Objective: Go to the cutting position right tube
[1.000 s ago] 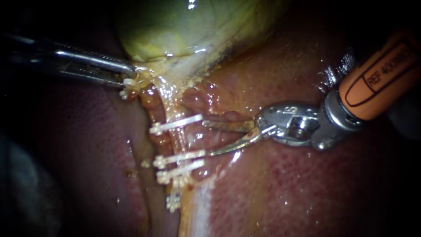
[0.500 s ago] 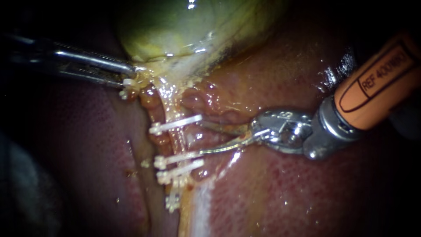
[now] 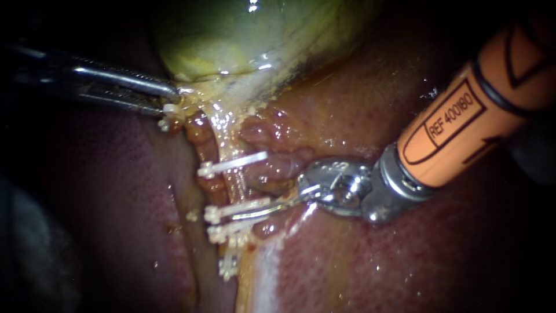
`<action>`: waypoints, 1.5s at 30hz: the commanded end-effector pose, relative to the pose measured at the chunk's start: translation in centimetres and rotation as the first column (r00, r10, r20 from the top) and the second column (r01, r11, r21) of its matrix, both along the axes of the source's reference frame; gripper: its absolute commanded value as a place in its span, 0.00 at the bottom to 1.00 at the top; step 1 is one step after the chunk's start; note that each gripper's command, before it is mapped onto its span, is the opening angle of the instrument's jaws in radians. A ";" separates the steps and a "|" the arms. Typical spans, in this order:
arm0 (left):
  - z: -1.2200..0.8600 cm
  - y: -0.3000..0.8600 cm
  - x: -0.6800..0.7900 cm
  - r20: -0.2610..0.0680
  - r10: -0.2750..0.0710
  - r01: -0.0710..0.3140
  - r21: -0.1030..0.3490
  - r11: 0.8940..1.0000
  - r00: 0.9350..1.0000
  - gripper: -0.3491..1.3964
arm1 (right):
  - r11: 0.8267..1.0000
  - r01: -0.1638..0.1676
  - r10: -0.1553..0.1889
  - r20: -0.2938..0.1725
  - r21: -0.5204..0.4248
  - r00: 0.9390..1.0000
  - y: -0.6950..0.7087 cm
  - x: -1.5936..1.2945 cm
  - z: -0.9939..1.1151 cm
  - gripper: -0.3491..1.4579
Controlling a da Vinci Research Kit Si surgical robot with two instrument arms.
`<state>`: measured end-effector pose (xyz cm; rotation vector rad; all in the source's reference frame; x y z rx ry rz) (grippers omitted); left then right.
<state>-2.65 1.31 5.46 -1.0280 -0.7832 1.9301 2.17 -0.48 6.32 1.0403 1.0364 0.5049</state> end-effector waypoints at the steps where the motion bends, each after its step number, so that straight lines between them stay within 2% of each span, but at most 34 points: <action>1: 0.00 0.00 0.00 0.000 0.000 0.000 0.000 1.000 1.000 0.00 | 1.000 -0.009 0.009 -0.017 0.002 1.000 0.00 0.03 0.00 0.90; 3: 0.00 0.00 0.00 -0.001 -0.001 0.001 0.000 1.000 1.000 0.00 | 1.000 -0.025 0.026 -0.048 0.012 0.999 0.01 0.10 0.00 0.90; 10: 0.00 0.00 -0.01 -0.001 -0.001 0.001 0.000 1.000 1.000 0.00 | 0.997 -0.064 0.066 -0.097 0.031 0.993 0.01 0.33 -0.01 0.90; 24: -0.01 -0.01 -0.02 -0.001 -0.002 0.002 0.000 1.000 1.000 0.00 | 0.995 -0.088 0.093 -0.109 0.044 0.990 0.02 0.57 -0.01 0.90; 29: -0.01 -0.01 -0.02 -0.001 -0.002 0.002 0.000 1.000 1.000 0.00 | 0.995 -0.086 0.091 -0.119 0.047 0.989 0.01 0.58 -0.16 0.90; 38: -0.01 -0.01 -0.02 -0.001 -0.002 0.002 0.000 1.000 1.000 0.00 | 0.993 -0.087 0.098 -0.160 0.076 0.982 0.05 0.59 -0.61 0.89; 45: -0.01 -0.01 -0.02 -0.001 -0.002 0.002 0.000 1.000 1.000 0.00 | 0.993 -0.087 0.099 -0.167 0.082 0.981 0.05 0.59 -0.70 0.89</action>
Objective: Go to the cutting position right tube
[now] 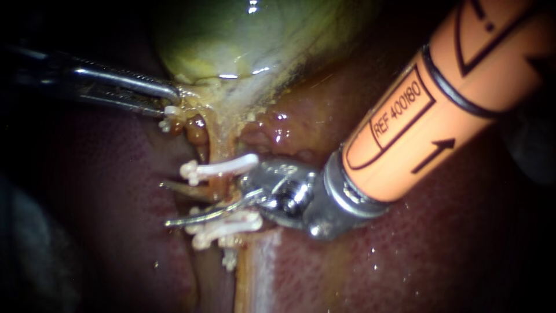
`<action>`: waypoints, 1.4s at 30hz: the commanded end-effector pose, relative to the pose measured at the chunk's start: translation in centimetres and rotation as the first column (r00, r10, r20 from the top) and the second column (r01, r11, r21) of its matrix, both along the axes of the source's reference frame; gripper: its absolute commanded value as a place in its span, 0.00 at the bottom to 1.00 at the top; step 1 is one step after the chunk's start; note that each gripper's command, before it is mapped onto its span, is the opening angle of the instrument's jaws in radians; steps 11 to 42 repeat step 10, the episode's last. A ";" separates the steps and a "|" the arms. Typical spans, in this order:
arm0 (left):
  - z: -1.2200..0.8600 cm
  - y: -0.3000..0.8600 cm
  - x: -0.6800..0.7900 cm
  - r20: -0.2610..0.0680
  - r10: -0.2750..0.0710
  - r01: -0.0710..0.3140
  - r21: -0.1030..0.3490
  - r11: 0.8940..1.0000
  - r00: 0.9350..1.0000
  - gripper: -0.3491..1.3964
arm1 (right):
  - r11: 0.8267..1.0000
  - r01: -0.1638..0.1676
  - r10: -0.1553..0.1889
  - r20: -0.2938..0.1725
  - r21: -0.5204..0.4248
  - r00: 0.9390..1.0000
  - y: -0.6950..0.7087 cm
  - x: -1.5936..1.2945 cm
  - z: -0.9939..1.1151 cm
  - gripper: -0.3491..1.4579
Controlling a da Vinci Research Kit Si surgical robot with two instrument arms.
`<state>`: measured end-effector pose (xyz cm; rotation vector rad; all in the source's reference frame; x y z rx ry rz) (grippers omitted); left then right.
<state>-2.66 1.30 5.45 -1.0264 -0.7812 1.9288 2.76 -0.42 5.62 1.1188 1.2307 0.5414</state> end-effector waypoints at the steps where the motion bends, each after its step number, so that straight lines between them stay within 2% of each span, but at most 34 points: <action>1: 0.00 0.00 0.00 0.001 0.000 0.000 0.000 1.000 1.000 0.00 | 1.000 0.001 -0.001 0.000 0.000 1.000 0.00 0.00 0.01 0.89; 42: 0.00 0.00 0.00 0.001 0.000 0.000 0.000 1.000 1.000 0.00 | 1.000 0.002 -0.002 0.000 -0.001 1.000 0.00 0.00 0.01 0.89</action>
